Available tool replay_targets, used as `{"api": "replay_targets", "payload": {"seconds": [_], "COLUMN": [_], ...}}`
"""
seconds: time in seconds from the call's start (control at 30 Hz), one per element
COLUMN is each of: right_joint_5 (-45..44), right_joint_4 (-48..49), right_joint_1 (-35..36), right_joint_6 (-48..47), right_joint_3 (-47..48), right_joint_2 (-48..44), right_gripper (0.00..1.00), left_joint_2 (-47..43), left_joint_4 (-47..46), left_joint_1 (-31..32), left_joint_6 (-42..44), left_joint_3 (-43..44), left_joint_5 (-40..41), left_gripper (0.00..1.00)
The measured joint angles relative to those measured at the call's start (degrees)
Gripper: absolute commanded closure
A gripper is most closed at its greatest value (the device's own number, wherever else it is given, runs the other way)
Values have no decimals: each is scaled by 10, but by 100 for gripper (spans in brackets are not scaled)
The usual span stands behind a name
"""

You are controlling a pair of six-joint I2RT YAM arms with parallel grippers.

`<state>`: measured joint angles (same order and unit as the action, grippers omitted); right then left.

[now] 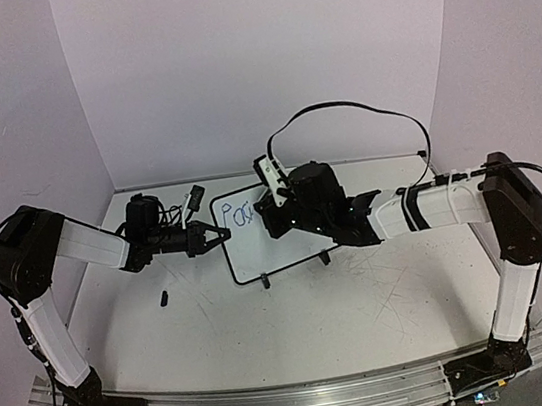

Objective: Write a sentence on the whiteboard

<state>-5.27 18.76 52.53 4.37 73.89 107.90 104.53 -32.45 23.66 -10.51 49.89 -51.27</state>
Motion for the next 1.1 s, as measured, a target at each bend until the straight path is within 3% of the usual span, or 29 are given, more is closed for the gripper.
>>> {"api": "replay_targets", "payload": {"seconds": [1.1], "right_joint_5": [-18], "right_joint_4": [1], "right_joint_1": [-18], "right_joint_6": [-18], "right_joint_3": [54], "right_joint_2": [12], "right_gripper": [100], "left_joint_2": [-2], "left_joint_4": [1], "left_joint_1": [0], "left_joint_6": [1], "left_joint_3": [0], "left_joint_5": [0], "left_gripper": [100]}}
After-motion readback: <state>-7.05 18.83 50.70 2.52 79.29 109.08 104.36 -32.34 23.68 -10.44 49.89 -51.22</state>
